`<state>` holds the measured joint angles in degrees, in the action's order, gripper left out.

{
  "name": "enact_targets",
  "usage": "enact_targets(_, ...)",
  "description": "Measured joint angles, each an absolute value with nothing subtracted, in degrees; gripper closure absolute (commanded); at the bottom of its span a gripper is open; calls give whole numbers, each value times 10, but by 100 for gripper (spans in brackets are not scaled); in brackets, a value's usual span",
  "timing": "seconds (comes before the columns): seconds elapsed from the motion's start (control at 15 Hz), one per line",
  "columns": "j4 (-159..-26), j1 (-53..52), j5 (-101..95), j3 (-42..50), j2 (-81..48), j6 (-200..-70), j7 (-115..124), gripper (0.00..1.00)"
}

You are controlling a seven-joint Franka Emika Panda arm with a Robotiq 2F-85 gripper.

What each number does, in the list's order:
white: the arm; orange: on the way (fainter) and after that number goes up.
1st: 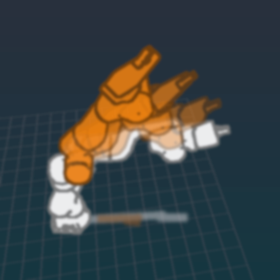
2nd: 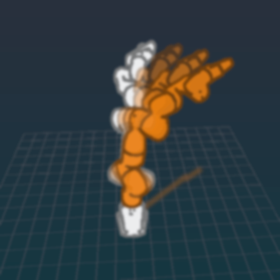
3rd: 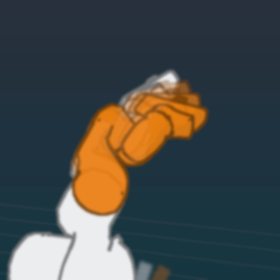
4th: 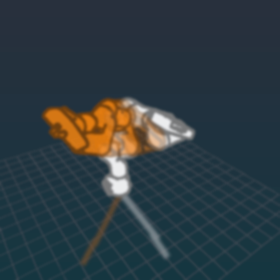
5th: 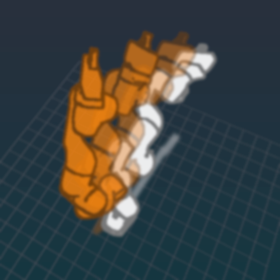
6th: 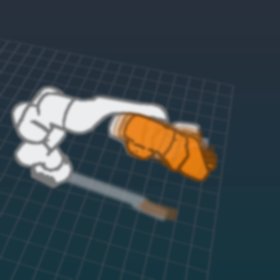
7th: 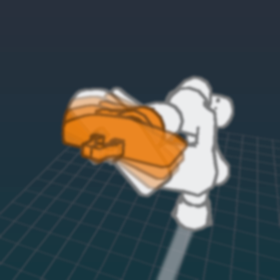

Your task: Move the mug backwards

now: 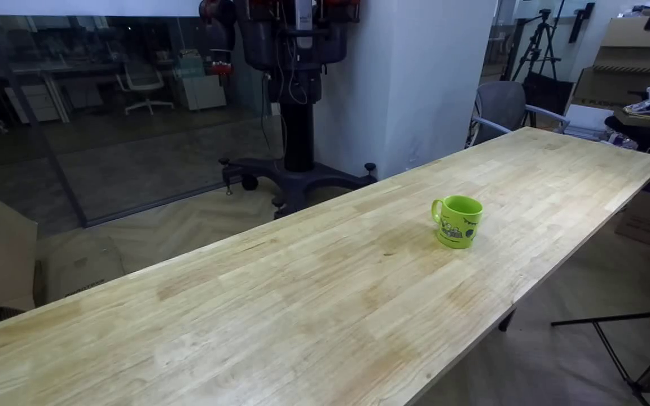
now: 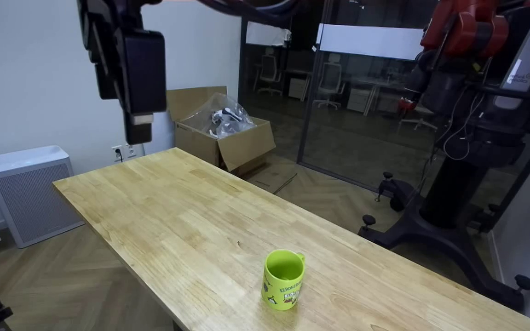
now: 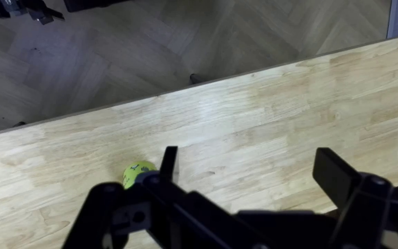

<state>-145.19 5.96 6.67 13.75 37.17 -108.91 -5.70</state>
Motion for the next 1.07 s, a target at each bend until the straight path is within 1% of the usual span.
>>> enact_targets(0.2, -1450, 60, 67, 137, 335, -1205, -59, 0)
enact_targets(0.4, -1436, 60, 69, 139, 253, -1326, -68, 0)
enact_targets(0.53, -1411, 60, 67, 140, 182, -1352, -72, 0)
enact_targets(0.8, -1341, 61, 27, 124, 42, -1357, -68, 0)
enact_targets(0.93, -1309, 61, -13, 111, -17, -1368, -56, 0)
enact_targets(1.07, -1301, 61, -13, 106, -42, -1375, -56, 0)
